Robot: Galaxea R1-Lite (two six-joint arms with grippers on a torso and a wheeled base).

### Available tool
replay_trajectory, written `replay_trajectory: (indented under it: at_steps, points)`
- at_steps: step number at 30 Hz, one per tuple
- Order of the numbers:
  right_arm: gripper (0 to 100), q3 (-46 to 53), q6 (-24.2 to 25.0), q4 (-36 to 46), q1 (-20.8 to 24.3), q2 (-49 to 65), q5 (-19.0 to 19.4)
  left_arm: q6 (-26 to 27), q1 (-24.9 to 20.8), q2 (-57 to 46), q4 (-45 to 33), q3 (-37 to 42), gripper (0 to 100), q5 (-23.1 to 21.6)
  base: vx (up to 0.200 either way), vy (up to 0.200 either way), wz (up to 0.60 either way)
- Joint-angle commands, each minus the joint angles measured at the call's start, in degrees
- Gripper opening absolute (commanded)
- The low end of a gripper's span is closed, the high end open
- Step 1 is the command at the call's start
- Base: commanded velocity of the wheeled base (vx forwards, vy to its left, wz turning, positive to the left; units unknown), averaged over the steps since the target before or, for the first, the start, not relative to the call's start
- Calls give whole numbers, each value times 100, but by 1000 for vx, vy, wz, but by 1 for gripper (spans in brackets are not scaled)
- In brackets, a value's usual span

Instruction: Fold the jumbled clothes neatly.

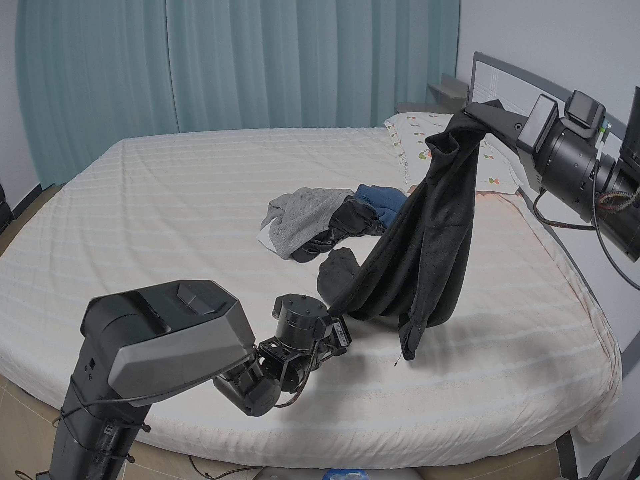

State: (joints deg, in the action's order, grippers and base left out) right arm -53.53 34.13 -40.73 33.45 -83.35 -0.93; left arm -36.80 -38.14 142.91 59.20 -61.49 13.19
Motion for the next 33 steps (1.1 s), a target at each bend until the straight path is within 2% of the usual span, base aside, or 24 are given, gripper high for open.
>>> replay_trajectory:
  at_steps: [1, 5, 7, 11, 12, 14, 17, 18, 20, 23, 24, 26, 30, 32, 33]
  points:
    - [0, 211, 23, -5, -304, -305, 84, -73, 211, -976, -128, 656, 0, 263, 0, 0, 0]
    - [0, 255, 32, -14, -401, -525, 207, -90, 466, -1564, -295, 796, 0, 254, 0, 0, 0]
    - [0, 36, 23, -32, -506, -806, 268, -152, 765, -2206, -638, 770, 0, 245, 0, 0, 0]
    - [0, -729, 23, -102, -647, -1149, 207, -178, 940, -2936, -972, 700, 0, 193, 0, 0, 0]
    - [0, -1081, 32, -181, -761, -1228, 181, -178, 993, -3296, -1015, 700, 0, 70, 0, 0, 0]
    - [0, -1169, 111, -278, -840, -1228, 181, -178, 1011, -3656, -1051, 770, 0, -106, 0, 0, 0]
    - [0, -703, 296, -357, -831, -1219, 198, -187, 1011, -3911, -1130, 963, 0, -159, 0, 0, 0]
    - [0, 18, 427, -506, -805, -1228, 268, -257, 993, -4034, -1130, 1420, 0, -194, 0, 0, 0]
    - [0, 747, 436, -911, -752, -1351, 321, -415, 923, -4043, -1068, 1869, 0, -291, 0, 0, 0]
    - [0, 1204, 471, -1596, -717, -1755, 233, -644, 738, -3981, -1059, 2247, 0, -423, 0, 0, 0]
    - [0, 1204, 471, -1596, -717, -1755, 233, -644, 738, -3981, -1059, 2247, 0, -423, 0, 0, 0]
    - [0, 1688, 630, -2150, -568, -2133, 181, -1057, 598, -3832, -1024, 2493, 0, -554, 0, 0, 0]
    - [0, 1811, 1298, -2317, -418, -2511, 172, -1426, 448, -3709, -936, 2651, 0, -757, 0, 0, 0]
    - [0, 1837, 1790, -2282, -163, -2590, 137, -1619, 228, -3647, -910, 2844, 0, -792, 0, 0, 0]
    - [0, 1864, 1851, -2273, -67, -2590, 57, -1655, 193, -3630, -884, 2923, 0, -809, 0, 0, 0]
